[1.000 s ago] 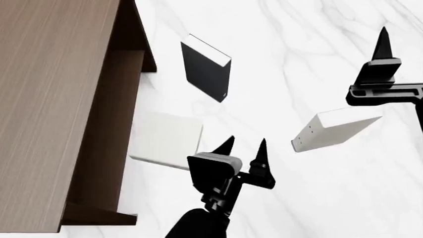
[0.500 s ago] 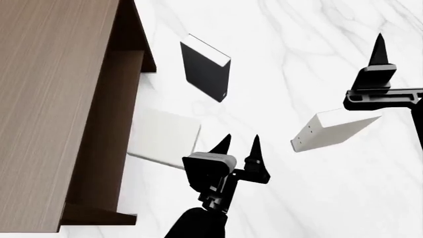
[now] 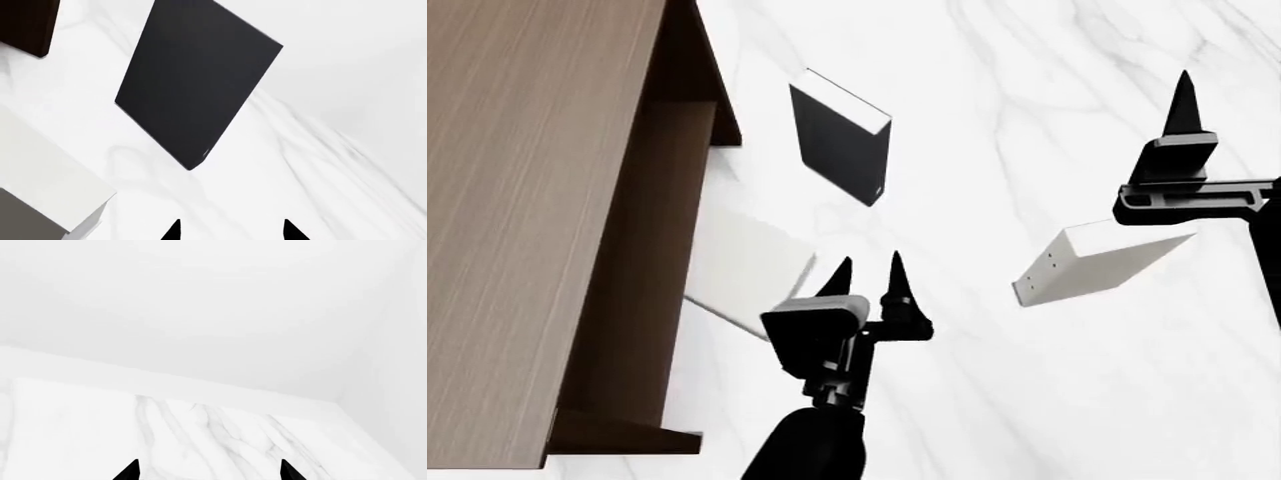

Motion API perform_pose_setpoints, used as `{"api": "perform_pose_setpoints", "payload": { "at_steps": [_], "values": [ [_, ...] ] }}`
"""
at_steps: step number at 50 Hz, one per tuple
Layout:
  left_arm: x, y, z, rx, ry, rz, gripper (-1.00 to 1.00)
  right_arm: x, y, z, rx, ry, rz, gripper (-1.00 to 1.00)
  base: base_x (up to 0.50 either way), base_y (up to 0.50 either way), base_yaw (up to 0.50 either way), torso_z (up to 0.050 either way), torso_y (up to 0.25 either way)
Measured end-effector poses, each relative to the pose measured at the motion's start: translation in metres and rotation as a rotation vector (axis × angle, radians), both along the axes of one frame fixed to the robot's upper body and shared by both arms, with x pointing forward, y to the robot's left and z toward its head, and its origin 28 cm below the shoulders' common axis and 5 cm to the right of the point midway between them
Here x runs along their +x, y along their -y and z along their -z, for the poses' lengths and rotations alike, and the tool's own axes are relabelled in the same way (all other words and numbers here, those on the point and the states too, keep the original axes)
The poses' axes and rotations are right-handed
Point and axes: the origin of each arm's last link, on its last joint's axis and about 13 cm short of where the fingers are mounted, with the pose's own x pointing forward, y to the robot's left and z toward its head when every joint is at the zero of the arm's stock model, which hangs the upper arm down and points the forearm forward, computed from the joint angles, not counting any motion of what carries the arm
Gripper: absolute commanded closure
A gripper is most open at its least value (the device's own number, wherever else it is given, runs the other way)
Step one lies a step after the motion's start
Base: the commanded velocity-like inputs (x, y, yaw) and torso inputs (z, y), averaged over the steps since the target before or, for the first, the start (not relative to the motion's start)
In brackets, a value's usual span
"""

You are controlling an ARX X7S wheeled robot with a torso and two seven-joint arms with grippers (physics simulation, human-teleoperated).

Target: Pick up the book on the right and place it under the cabinet shelf.

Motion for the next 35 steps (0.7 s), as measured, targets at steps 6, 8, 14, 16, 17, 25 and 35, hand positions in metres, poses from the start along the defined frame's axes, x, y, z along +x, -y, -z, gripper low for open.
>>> {"api": "perform_pose_setpoints", "payload": {
  "at_steps": [6,8,14,16,17,25,35],
  "values": [
    [0.0018,-0.0010,-0.0005,0.000,-0.004,-0.033,-1.00,-0.0005,-0.0002,-0.0021,-0.002,0.003,0.000,-1.00,0.00,0.00,0.00,-0.002,-0.004],
    [0.0024,-0.0012,-0.0005,-0.001,-0.005,-0.042,-1.00,-0.0007,-0.0004,-0.0028,-0.003,0.004,-0.001,-1.00,0.00,0.00,0.00,0.000,-0.006],
    [0.0039,-0.0022,-0.0012,-0.004,-0.008,-0.070,-1.00,-0.0009,-0.0008,-0.0046,-0.005,0.009,-0.001,-1.00,0.00,0.00,0.00,-0.002,-0.003],
    [0.0044,-0.0026,-0.0012,-0.005,-0.009,-0.077,-1.00,-0.0008,-0.0010,-0.0047,-0.005,0.009,-0.001,-1.00,0.00,0.00,0.00,0.000,-0.006],
    [0.0046,-0.0028,-0.0013,-0.005,-0.009,-0.080,-1.00,-0.0008,-0.0011,-0.0048,-0.005,0.009,-0.001,-1.00,0.00,0.00,0.00,0.000,0.000],
    [0.0062,-0.0038,-0.0013,-0.003,-0.011,-0.103,-1.00,-0.0007,-0.0017,-0.0053,-0.007,0.009,-0.001,-1.00,0.00,0.00,0.00,-0.001,-0.004],
    [0.0092,-0.0082,-0.0023,-0.009,-0.016,-0.147,-1.00,-0.0008,-0.0020,-0.0058,-0.008,0.010,0.001,-1.00,0.00,0.00,0.00,-0.001,-0.004]
  ]
}}
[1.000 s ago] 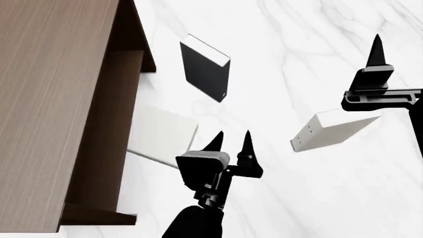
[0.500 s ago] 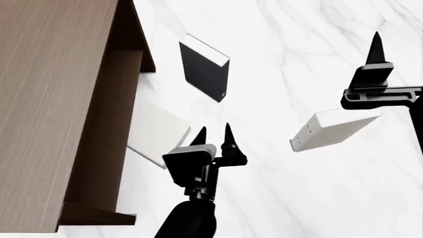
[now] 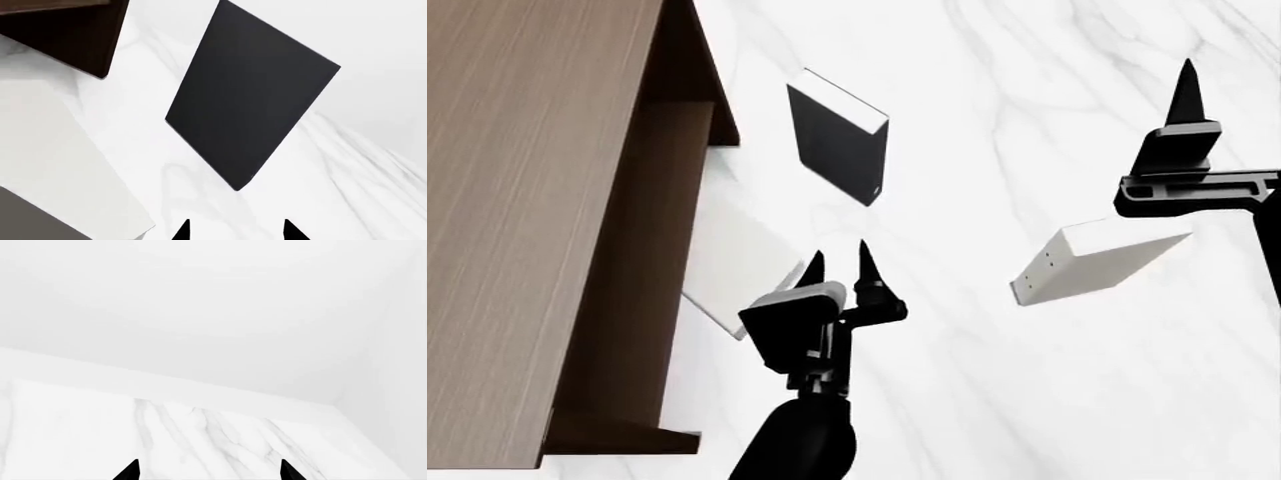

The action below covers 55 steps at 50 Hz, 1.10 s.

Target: Pick up the book on the right and place it under the cabinet shelf.

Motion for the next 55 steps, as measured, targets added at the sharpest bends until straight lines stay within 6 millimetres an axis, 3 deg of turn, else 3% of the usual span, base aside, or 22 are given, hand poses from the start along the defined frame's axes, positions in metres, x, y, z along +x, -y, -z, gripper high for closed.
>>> {"api": "perform_pose_setpoints", "payload": {
  "at_steps": [19,55],
  "values": [
    [0.007,-0.012,-0.001,-0.008,-0.011,-0.092,-1.00,-0.001,0.000,-0.001,-0.002,0.001,0.005,-1.00,0.00,0.00,0.00,-0.001,-0.004],
    [0.013,-0.016,0.000,0.013,-0.014,-0.156,-1.00,-0.002,-0.001,-0.003,-0.005,0.006,0.006,-1.00,0.00,0.00,0.00,-0.002,-0.006]
  ]
}}
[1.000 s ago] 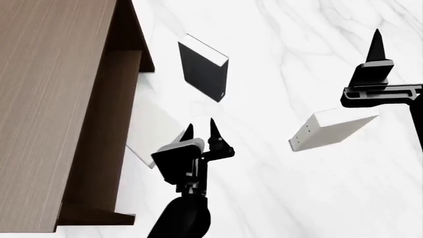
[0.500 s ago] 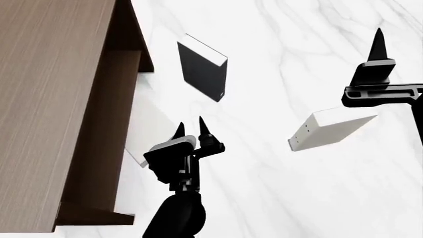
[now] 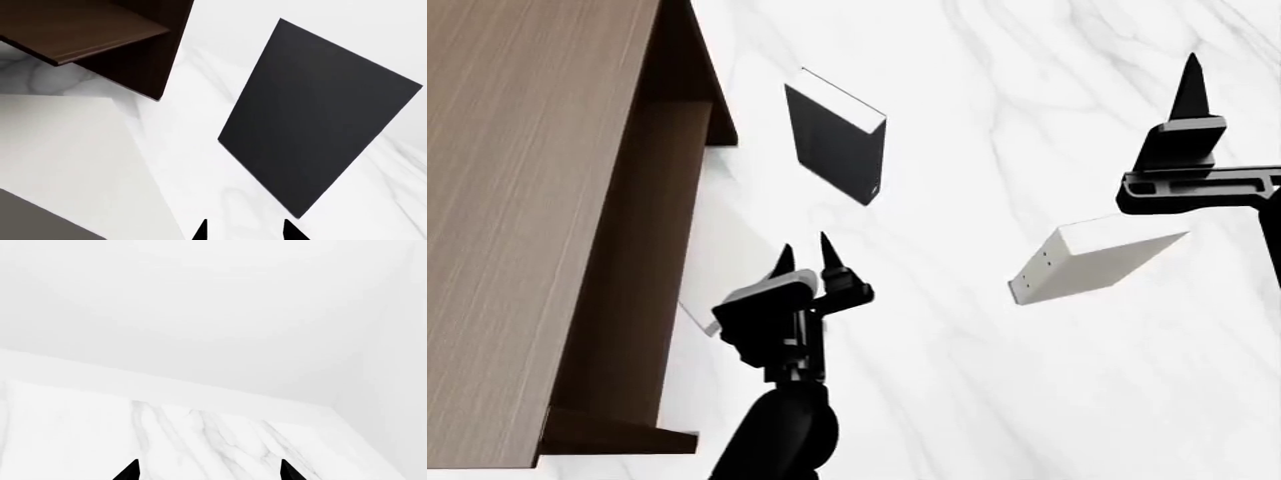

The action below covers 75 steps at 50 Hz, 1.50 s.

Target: Pick up the book on the right and place it under the cabinet shelf.

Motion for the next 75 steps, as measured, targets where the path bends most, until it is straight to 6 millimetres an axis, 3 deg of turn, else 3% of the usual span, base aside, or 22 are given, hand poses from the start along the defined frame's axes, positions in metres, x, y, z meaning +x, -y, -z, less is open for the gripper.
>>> {"api": "perform_pose_setpoints", "payload": {
  "at_steps": [75],
  "values": [
    [0.024,-0.032,0.000,0.049,0.033,-0.139,-1.00,0.001,-0.002,-0.001,-0.004,0.001,0.000,-1.00,0.00,0.00,0.01,-0.002,-0.007]
  ]
}}
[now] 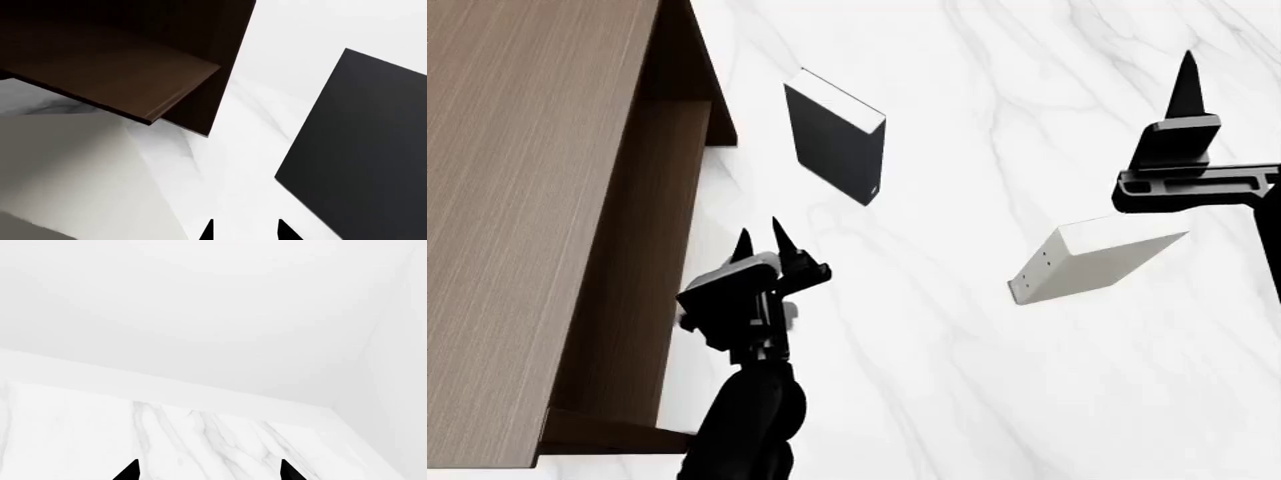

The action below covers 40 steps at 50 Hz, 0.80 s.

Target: Pick up the book on the right and place it under the cabinet shelf.

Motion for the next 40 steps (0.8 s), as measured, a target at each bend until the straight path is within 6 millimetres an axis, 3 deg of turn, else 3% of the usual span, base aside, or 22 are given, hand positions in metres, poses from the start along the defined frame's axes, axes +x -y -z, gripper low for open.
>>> {"api": "perform_pose_setpoints", "payload": {
  "at_steps": [40],
  "values": [
    [0.014,-0.006,0.001,0.065,0.002,-0.120,-1.00,0.000,-0.001,0.000,-0.002,0.001,0.004,-1.00,0.00,0.00,0.01,-0.003,-0.009]
  ]
}}
